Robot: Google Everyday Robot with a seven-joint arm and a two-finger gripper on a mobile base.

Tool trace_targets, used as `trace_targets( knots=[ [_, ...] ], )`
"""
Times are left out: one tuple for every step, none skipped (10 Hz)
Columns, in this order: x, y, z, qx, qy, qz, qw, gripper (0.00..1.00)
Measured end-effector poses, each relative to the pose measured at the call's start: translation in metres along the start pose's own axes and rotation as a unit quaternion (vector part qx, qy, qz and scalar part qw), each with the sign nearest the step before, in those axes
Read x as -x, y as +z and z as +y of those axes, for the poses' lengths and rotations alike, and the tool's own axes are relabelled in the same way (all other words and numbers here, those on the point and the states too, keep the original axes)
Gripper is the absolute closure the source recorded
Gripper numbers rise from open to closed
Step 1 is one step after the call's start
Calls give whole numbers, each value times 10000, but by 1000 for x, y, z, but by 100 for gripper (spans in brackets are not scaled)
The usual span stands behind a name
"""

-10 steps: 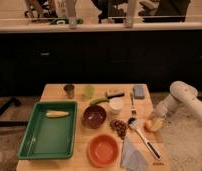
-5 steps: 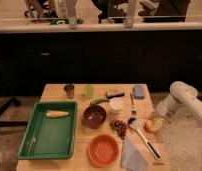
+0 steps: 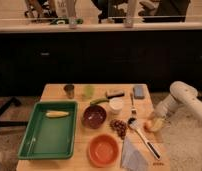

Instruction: Place apple in table surface

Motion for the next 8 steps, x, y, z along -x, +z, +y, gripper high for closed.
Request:
trace_targets(
  knots=[
    [0,0,-2,-32,0,-5,10000,26],
    [0,0,-1,-23,0,-3,10000,22],
    [0,1,0,-9,1,2,10000,20],
    [-2,3,1,19,5,14,10000,20],
    [-4,3,1,22,9,40,10000,20],
    [-4,4,1,27,11,40,10000,20],
    [-3,3,1,29,10,32,10000,20],
    [-3,3,1,27,12,26,10000,20]
  ],
)
